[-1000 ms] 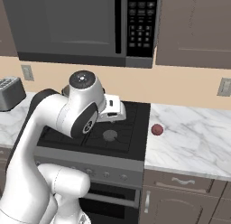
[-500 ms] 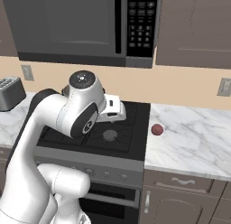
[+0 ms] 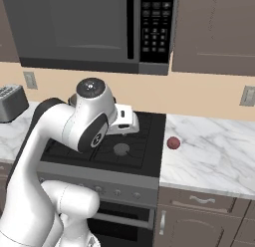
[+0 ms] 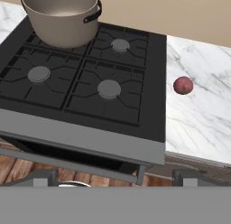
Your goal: Turn on the burner for the pot on the stove. Wait thirty seconds for the pot to heat up. Then add the onion to the pot.
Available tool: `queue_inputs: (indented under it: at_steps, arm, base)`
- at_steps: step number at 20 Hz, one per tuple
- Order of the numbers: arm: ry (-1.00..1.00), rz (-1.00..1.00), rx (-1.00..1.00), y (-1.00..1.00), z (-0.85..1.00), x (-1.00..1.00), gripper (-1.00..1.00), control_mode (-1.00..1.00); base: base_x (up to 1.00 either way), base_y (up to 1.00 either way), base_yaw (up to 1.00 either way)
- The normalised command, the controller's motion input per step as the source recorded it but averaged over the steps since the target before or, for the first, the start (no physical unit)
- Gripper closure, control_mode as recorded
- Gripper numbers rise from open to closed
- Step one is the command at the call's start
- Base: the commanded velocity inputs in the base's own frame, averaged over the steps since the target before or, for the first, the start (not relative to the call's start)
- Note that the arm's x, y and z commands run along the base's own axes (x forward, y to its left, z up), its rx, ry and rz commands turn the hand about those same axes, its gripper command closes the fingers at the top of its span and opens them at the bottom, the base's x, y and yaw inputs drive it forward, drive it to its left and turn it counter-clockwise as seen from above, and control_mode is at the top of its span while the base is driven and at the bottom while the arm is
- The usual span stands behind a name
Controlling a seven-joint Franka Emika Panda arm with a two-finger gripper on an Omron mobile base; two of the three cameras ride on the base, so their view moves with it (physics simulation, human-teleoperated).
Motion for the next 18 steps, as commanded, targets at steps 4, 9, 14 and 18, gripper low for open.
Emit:
queue_inputs:
  at_steps: [4,9,14,18]
  arm:
    - [0.0,0.0,0.0,0.0,0.0,0.0,-1.0,-1.0]
    - [0.0,0.0,0.0,0.0,0.0,0.0,-1.0,-1.0]
    - [0.0,0.0,0.0,0.0,0.0,0.0,-1.0,-1.0]
    - [0.0,0.0,0.0,0.0,0.0,0.0,-1.0,-1.0]
  base:
    - [0.0,0.0,0.0]
    - [0.0,0.0,0.0]
    - [0.0,0.0,0.0]
    - [0.0,0.0,0.0]
